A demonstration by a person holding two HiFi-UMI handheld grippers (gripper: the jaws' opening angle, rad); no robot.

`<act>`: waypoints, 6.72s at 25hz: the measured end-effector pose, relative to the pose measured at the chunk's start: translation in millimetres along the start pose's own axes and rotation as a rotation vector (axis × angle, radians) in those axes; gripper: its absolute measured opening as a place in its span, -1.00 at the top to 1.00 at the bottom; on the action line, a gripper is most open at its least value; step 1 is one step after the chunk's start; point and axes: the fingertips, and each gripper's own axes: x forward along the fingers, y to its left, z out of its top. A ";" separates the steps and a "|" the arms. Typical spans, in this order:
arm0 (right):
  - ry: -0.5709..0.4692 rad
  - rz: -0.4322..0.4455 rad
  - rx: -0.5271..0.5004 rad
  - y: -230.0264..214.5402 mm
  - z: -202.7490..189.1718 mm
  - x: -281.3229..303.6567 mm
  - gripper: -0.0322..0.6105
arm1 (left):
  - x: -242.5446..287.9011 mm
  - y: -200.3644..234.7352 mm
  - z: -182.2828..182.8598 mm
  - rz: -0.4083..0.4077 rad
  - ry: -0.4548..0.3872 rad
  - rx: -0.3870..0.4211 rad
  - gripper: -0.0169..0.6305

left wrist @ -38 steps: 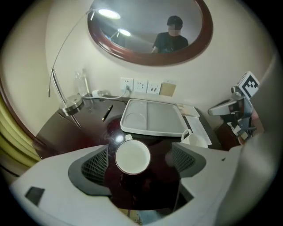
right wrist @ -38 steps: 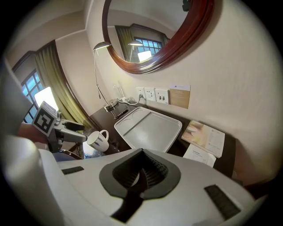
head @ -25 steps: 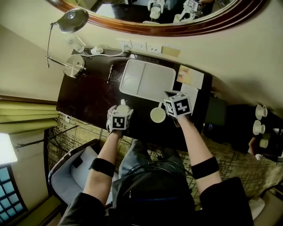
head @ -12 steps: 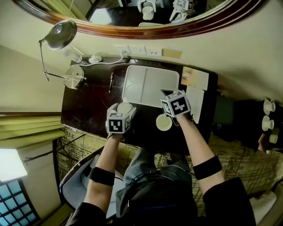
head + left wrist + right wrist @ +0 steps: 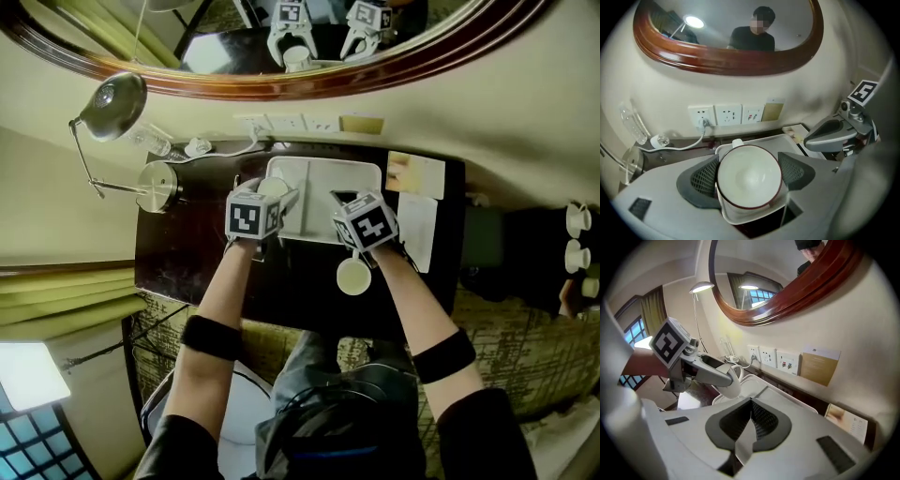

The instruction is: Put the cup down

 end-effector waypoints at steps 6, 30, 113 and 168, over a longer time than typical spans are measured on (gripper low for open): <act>0.035 0.012 -0.028 -7.6 -2.2 16.3 0.89 | 35.8 14.6 16.0 -0.013 0.015 0.021 -0.27; 0.048 0.018 -0.039 -23.6 -9.3 16.8 0.89 | 66.5 17.7 22.9 0.021 -0.011 0.087 -0.54; 0.188 0.125 -0.206 73.0 -196.0 -53.8 -0.69 | -112.1 -135.9 -147.5 0.164 -0.144 -0.168 0.94; -0.039 -0.182 0.110 99.5 -11.5 96.4 -0.39 | -107.9 27.9 -160.5 0.202 -0.173 -0.287 0.94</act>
